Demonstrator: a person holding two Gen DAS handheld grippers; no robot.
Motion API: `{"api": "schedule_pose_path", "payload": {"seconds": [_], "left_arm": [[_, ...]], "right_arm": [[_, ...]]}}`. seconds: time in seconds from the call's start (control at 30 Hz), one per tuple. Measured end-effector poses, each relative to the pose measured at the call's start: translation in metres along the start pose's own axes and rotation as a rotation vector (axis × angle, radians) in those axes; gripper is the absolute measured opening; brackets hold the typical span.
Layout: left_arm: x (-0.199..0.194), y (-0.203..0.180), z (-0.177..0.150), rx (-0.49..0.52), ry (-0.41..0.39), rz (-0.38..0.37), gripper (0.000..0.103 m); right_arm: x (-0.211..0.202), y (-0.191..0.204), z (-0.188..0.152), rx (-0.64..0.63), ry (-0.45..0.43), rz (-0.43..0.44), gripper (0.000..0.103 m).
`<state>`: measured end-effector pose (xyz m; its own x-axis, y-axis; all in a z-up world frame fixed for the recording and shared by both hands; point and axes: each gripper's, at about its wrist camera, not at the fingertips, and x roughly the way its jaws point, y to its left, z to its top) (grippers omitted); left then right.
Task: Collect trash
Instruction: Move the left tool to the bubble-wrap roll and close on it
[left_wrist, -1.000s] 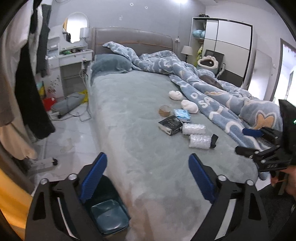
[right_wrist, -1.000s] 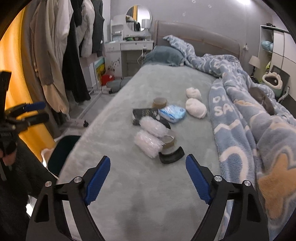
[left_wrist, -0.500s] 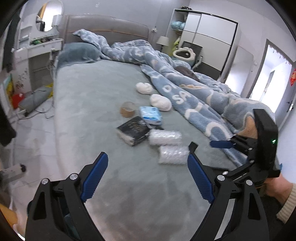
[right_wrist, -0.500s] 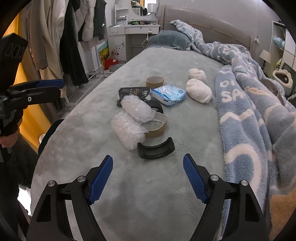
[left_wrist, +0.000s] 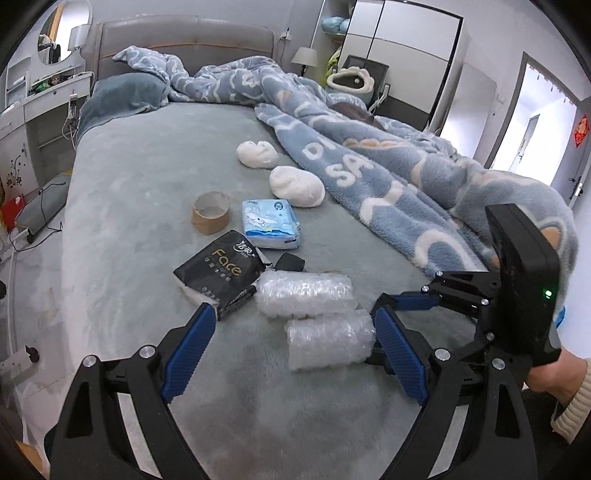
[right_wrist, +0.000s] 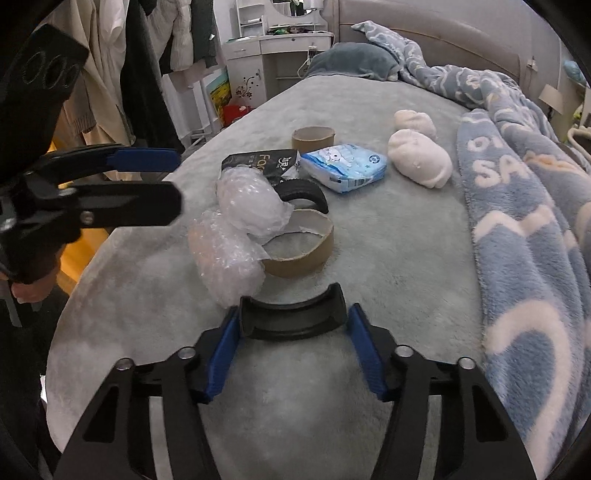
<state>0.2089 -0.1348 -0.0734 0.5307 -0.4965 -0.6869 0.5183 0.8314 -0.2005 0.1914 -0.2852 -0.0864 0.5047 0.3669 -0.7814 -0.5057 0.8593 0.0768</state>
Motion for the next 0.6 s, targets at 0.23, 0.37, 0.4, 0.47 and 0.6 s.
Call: {"api": "schedule_pose_path", "payload": {"seconds": [0.23, 0.37, 0.4, 0.47, 0.6], "left_arm": [[0.020, 0.003, 0.008, -0.017, 0.021, -0.003, 0.090], [0.029, 0.006, 0.011, -0.065, 0.032, -0.029, 0.090], [0.031, 0.007, 0.011, -0.075, 0.037, -0.037, 0.089], [0.035, 0.008, 0.011, -0.095, 0.046, -0.052, 0.087], [0.040, 0.012, 0.010, -0.142, 0.066, -0.068, 0.077]], "right_arm": [[-0.007, -0.005, 0.001, 0.017, -0.025, 0.038, 0.048], [-0.013, -0.009, 0.001, 0.026, -0.042, 0.038, 0.048], [-0.014, -0.010, 0.001, 0.026, -0.045, 0.032, 0.048], [-0.019, -0.015, 0.000, 0.044, -0.057, 0.022, 0.048], [-0.025, -0.031, -0.002, 0.100, -0.078, -0.002, 0.048]]}}
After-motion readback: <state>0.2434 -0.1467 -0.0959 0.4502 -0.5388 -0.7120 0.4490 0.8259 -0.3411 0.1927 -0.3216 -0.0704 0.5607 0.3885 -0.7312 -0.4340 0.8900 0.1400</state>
